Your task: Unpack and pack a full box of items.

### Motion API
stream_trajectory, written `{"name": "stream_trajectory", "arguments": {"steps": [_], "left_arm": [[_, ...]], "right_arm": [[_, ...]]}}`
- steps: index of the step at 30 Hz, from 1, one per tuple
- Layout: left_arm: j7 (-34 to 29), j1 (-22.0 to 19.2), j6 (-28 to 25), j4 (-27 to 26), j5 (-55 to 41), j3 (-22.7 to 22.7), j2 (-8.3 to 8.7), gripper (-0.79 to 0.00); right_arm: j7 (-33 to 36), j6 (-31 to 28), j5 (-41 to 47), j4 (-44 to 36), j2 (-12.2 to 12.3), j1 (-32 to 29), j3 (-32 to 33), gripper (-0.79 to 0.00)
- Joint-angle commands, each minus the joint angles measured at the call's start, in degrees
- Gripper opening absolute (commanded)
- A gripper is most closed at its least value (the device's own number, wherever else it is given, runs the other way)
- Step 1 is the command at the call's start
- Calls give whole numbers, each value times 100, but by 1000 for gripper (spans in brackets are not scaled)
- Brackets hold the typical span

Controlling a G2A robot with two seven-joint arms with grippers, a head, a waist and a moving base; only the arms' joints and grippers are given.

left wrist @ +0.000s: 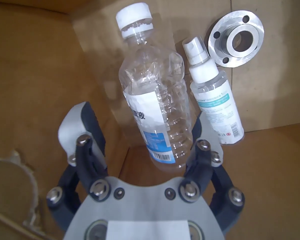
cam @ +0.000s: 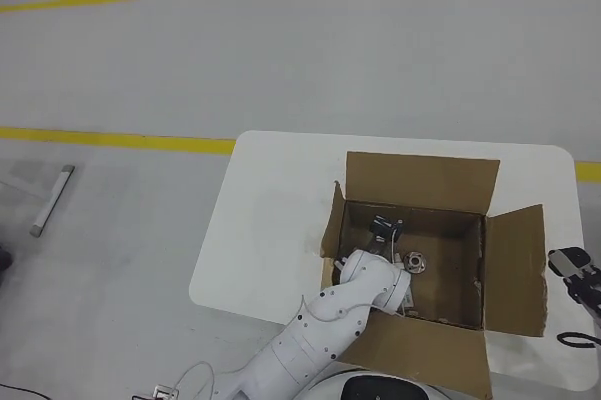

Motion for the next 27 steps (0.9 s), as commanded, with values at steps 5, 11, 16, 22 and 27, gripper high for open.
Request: {"name": "stream_trajectory", "arguments": {"steps": [5,11,16,22,27], "left_arm": [[132,-79,-4,389,-173,-30,-137,-280],[274,-117,-31,687,-364,-114,-239,-215],[296,-141,-44,816,-351,-157,-295,-175],[304,-143,-33,885,-255,-217,-338,-785],[253,-117,-32,796,-124,-289,-350,-785]], "right_arm": [[12,-1,7,32,-3,28,14,-471],[48,-18,1,38,-3,58,19,-474],[122,-64,67,-19,1,74,49,-468],[297,-138,361,-126,9,66,85,-453],[644,-146,764,-194,31,58,134,-314]]}}
